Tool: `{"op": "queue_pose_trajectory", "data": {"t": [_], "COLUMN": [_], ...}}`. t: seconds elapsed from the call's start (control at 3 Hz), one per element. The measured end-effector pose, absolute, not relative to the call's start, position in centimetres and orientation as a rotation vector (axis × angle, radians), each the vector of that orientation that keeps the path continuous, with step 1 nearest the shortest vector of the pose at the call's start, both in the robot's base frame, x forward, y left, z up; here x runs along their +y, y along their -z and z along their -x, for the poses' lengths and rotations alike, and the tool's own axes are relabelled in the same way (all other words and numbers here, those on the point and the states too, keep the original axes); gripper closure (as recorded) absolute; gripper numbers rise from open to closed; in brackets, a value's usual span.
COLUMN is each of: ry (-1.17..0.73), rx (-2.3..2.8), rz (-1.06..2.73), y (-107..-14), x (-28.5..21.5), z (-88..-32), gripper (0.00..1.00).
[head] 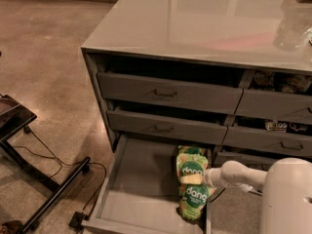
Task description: Pick green rice chip bag from bottom drawer and place on counter
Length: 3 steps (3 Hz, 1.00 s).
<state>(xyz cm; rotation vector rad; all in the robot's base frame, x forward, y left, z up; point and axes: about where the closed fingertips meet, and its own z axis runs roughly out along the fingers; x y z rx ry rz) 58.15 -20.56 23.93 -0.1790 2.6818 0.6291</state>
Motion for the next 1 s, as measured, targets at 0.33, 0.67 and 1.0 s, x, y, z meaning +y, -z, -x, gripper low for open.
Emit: {"op": "queue_pose_trajectory", "data": {"t": [0.33, 0.67, 1.0], "ry": [-0.63, -0.63, -0.631], "rx": [2.705, 2.732, 2.748], "rz": [0.2, 0.22, 0.237], "y": [-23.1, -22.4, -21.9], "x": [-20.4, -20.3, -20.2], "z": [-57.9, -57.6, -57.5], "gripper": [0.0, 0.0, 0.0]}}
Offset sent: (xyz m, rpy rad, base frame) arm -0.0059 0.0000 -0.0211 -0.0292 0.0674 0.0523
